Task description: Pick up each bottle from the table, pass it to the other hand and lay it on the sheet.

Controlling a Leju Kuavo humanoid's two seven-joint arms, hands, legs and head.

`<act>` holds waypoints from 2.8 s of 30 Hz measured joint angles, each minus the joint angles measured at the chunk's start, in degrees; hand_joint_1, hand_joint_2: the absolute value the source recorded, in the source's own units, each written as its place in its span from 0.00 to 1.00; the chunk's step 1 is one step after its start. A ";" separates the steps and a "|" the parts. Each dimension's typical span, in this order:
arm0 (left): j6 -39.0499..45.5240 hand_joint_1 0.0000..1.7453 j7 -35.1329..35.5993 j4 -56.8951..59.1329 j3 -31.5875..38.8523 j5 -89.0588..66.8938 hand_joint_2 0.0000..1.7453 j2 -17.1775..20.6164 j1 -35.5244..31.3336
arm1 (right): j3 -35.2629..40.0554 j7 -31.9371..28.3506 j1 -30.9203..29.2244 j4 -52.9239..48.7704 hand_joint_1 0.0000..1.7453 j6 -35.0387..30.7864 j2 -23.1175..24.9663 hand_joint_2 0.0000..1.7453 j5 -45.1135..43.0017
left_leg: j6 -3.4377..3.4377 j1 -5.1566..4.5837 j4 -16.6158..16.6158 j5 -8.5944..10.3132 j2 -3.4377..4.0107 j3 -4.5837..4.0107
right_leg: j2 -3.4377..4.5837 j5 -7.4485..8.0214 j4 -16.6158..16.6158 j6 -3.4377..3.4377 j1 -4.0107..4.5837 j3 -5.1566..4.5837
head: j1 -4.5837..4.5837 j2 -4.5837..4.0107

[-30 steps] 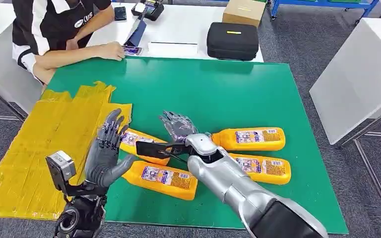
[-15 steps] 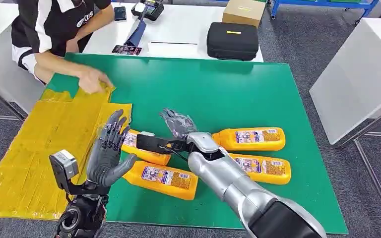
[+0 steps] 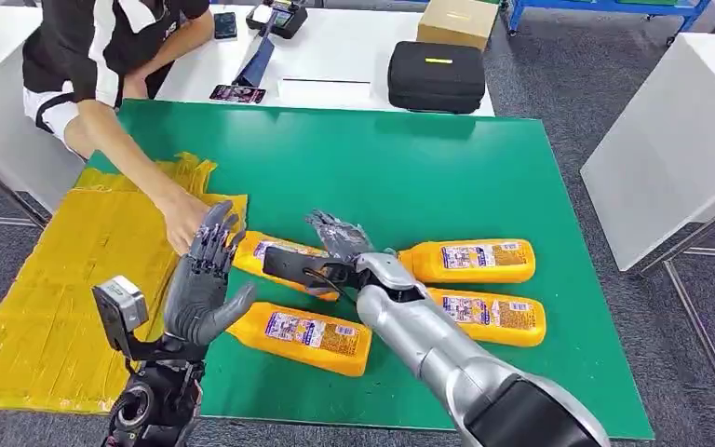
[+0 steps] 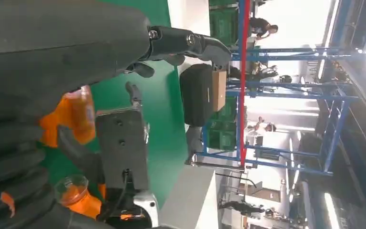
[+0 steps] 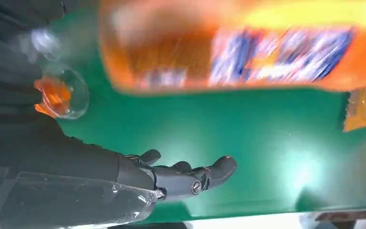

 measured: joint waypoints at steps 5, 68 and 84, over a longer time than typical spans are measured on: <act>-0.07 0.00 0.00 0.22 0.00 0.00 1.00 -0.04 -0.32 | -0.52 -0.07 0.02 0.90 0.00 0.02 0.13 1.00 -0.07 | 0.00 0.00 0.00 0.00 0.00 0.00 | 0.00 0.00 0.00 0.00 0.00 0.00 | -0.02 0.00; 0.37 0.00 -1.68 5.49 -2.12 1.22 1.00 -0.07 -3.43 | -0.26 7.10 3.46 4.87 0.98 1.16 -1.46 1.00 9.46 | 0.00 0.00 0.00 0.00 0.01 0.03 | 0.01 0.00 -0.01 -0.02 0.00 0.00 | -0.02 0.00; 0.68 0.00 -1.97 5.49 -2.27 1.25 1.00 0.04 -3.12 | -0.28 5.25 4.14 4.87 1.00 -2.77 -1.49 1.00 9.99 | 0.00 0.00 0.00 -0.01 0.01 0.00 | 0.00 0.00 0.00 -0.01 0.00 0.01 | -0.02 0.00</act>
